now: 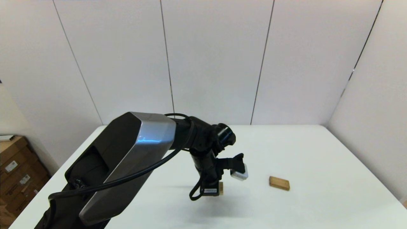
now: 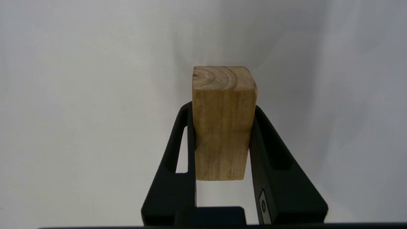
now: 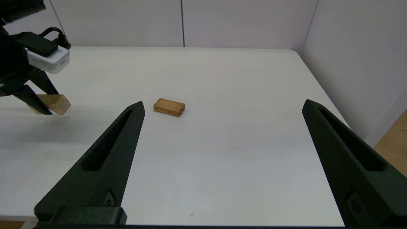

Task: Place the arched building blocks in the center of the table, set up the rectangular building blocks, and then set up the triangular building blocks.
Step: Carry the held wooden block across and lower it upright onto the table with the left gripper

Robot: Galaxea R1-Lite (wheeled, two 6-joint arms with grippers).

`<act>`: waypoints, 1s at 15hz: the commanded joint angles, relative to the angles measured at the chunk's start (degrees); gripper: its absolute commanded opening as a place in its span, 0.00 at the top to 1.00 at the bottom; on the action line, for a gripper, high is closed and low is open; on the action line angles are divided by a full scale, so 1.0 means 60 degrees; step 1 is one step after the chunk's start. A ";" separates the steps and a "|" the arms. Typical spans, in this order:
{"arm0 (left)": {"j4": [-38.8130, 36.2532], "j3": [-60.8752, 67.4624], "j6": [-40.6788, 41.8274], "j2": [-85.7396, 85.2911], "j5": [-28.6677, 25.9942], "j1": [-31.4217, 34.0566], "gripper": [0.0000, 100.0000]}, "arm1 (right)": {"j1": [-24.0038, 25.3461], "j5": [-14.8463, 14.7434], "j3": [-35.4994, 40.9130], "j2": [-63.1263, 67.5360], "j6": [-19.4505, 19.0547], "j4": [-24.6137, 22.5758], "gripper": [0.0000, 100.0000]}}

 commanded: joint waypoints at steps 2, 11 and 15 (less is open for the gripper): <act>0.0109 -0.0001 0.0014 0.0076 0.0288 0.0077 1.00 | 0.0002 0.0003 0.0015 -0.0002 -0.0001 -0.0002 0.00; 0.0080 -0.0030 -0.0118 0.0310 0.0302 0.0208 1.00 | 0.0002 0.0003 0.0015 -0.0002 -0.0001 -0.0002 0.00; 0.0095 -0.0030 -0.0118 0.0340 0.0302 0.0252 1.00 | 0.0002 0.0003 0.0015 0.0012 -0.0001 -0.0002 0.00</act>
